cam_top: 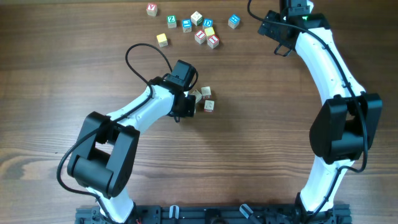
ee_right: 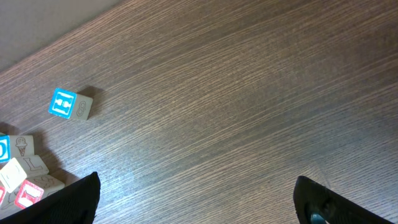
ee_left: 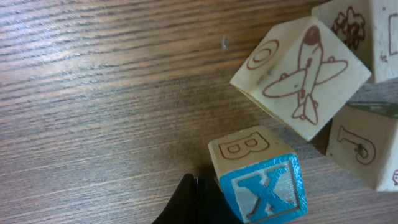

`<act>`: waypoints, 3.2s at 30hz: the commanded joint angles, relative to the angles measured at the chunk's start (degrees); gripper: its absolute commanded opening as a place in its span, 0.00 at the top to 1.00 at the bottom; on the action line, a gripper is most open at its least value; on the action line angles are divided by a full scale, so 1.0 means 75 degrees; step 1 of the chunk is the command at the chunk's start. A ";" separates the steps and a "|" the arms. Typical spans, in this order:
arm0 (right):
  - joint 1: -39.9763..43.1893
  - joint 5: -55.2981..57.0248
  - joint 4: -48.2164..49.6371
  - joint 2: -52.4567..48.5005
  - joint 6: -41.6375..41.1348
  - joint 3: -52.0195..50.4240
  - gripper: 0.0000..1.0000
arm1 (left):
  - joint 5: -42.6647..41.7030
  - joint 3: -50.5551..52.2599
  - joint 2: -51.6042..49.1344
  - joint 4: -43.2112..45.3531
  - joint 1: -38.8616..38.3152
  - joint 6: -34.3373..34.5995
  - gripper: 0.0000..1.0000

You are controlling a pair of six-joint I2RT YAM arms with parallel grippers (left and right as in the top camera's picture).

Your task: Form a circle

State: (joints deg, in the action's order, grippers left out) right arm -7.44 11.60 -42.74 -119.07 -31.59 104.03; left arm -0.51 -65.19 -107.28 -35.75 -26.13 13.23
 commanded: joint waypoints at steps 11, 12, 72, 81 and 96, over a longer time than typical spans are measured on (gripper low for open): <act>-0.0006 -0.0067 0.0009 -0.0079 0.0009 0.0026 0.00 | -0.0268 0.0055 -0.0055 -0.0195 -0.0192 0.0527 0.96; -0.0006 -0.0067 0.0012 -0.0079 0.0009 0.0026 0.00 | -0.0265 0.0055 -0.0055 -0.0178 -0.0216 0.0527 0.96; -0.0006 -0.0262 0.0076 -0.0079 -0.0233 0.0026 0.00 | 0.0994 -0.0466 0.0717 0.0114 0.3678 0.1329 0.00; -0.0146 -0.3104 -0.1078 0.0933 0.0344 0.0111 0.71 | 0.0997 -0.0466 0.0717 0.0114 0.3678 0.1329 0.00; -0.3628 -0.2159 -0.1431 0.2119 -0.1609 -0.2862 0.35 | 0.0997 -0.0466 0.0717 0.0114 0.3678 0.1329 0.00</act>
State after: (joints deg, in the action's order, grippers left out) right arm -31.05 -8.78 -58.74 -102.17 -34.72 89.69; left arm 6.39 -68.23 -102.80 -34.87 1.19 22.68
